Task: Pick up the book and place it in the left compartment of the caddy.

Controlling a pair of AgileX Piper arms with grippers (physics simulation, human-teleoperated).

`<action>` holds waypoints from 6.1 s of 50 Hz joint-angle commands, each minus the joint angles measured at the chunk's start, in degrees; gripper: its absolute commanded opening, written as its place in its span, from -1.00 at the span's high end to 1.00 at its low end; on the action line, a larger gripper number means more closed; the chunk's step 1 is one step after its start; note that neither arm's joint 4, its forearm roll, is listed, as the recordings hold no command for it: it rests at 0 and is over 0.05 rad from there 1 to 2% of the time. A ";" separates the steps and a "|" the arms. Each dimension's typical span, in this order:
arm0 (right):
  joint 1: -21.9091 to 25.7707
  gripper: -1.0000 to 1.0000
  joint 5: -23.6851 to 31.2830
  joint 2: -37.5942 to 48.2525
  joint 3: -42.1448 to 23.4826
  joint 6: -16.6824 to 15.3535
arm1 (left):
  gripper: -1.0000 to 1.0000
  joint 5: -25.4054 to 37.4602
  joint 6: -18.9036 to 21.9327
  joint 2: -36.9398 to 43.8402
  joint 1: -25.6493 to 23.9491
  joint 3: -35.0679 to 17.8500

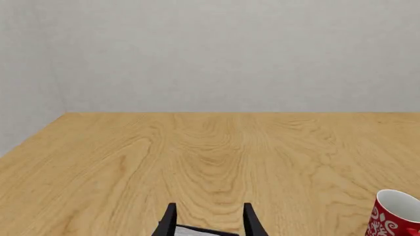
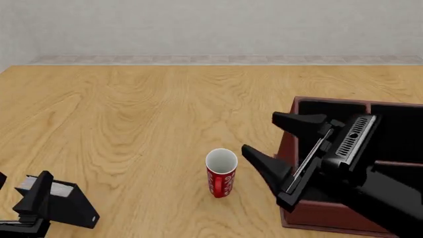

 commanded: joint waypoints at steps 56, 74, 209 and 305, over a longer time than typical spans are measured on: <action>15.64 -1.00 -4.83 16.96 -7.51 0.81 | -1.00 0.00 0.00 0.00 0.00 0.00; 17.44 -1.00 -5.21 20.36 -9.60 0.82 | -1.00 0.00 0.00 0.00 0.00 0.00; 24.94 -1.00 -6.31 49.74 -31.52 3.13 | -1.00 0.00 0.00 0.00 0.00 0.00; 23.55 -1.00 -6.49 65.44 -43.39 3.55 | -1.00 0.00 0.00 0.00 0.00 0.00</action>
